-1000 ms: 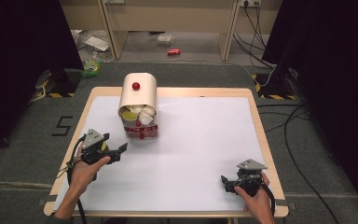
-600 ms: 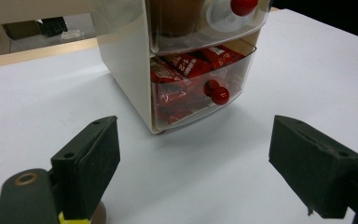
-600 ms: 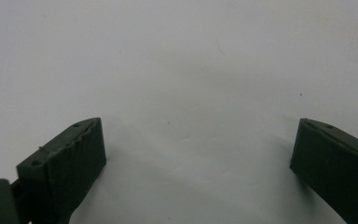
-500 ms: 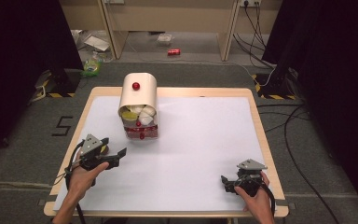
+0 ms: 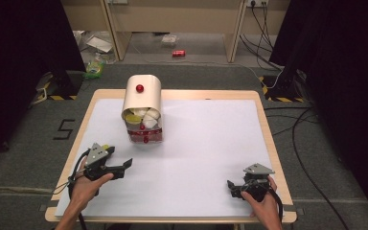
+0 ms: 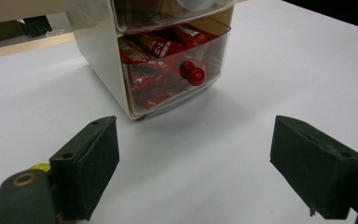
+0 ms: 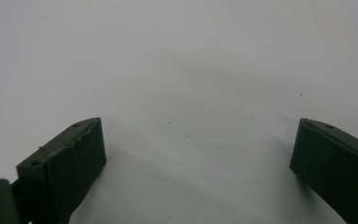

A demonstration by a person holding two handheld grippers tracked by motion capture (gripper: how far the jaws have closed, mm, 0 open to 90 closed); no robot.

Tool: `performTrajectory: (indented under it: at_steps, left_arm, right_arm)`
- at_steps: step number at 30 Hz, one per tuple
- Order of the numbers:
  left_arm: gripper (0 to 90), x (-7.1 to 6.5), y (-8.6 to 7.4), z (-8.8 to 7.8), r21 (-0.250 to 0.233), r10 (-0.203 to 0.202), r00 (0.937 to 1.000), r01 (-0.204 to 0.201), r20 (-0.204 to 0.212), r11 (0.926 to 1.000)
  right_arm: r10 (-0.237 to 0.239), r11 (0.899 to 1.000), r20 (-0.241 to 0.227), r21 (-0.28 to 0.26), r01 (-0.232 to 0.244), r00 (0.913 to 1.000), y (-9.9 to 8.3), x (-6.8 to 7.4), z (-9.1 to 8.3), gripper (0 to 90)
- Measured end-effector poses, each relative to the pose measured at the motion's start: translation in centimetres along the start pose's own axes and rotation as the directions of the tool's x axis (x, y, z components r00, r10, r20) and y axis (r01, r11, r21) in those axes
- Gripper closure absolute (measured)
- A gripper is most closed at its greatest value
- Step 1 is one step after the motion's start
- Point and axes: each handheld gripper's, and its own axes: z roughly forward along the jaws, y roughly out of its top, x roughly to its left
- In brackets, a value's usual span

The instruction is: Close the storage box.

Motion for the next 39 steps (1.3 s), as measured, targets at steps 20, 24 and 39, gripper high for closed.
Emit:
performTrajectory:
  at_steps: [20, 24, 39]
  left_arm:
    - [15.3, -1.2, -2.0, 0.2, 0.018, 0.004, 0.9997, -0.005, 0.024, 0.9998]
    - [15.3, -1.3, -2.3, 0.2, 0.017, 0.005, 0.9997, -0.006, 0.025, 0.9998]
    - [15.2, -1.9, -4.2, 0.3, 0.04, 0.014, 0.9993, -0.016, 0.034, 0.9991]
  right_arm:
    - [0.001, 1.0, 0.0, 0.0, -0.001, 1.0, 0.0, 0.0, 0.0, 3.3]
    - [0.005, 1.0, 0.0, 0.001, -0.005, 1.0, 0.0, 0.0, 0.0, 3.3]
    - [0.0, 1.0, 0.0, 0.0, 0.0, 1.0, 0.0, 0.0, 0.0, 3.3]
